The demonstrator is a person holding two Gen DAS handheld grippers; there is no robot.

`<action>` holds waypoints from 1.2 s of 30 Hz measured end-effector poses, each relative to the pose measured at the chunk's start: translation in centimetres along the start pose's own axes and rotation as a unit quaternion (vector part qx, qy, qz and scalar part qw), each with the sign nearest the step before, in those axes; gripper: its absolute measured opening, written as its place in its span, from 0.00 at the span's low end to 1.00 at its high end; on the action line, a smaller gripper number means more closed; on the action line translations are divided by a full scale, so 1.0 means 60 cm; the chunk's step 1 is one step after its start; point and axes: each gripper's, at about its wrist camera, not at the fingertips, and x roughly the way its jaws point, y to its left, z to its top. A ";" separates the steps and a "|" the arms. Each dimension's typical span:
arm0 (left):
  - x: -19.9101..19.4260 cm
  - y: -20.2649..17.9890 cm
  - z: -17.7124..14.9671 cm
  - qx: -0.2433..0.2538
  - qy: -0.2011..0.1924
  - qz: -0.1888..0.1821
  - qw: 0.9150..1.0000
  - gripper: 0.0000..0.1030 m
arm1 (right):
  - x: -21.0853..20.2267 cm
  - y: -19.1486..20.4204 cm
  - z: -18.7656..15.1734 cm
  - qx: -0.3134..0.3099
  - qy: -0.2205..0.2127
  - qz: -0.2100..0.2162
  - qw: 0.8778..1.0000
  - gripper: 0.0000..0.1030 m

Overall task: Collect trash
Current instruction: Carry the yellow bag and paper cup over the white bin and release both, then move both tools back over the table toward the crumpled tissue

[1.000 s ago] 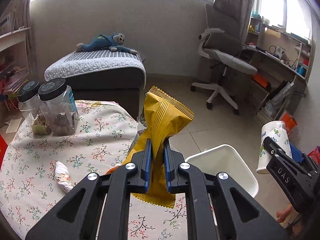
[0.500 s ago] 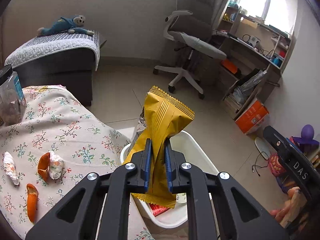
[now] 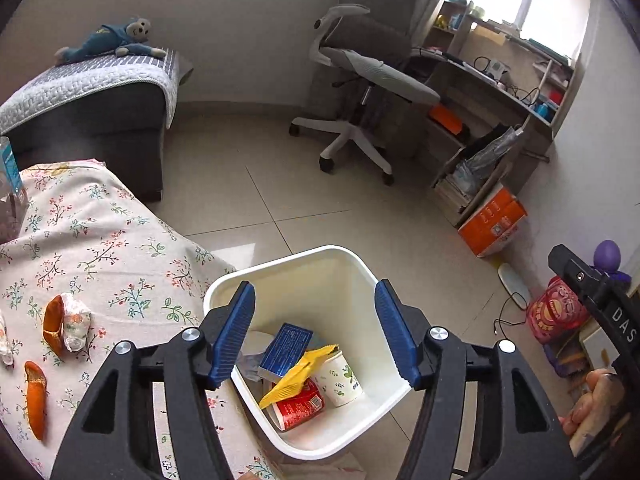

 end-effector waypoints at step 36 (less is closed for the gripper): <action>-0.208 0.284 0.004 -0.070 -0.061 0.243 0.965 0.89 | -0.106 0.321 -0.074 -0.128 -0.019 0.076 0.989 0.93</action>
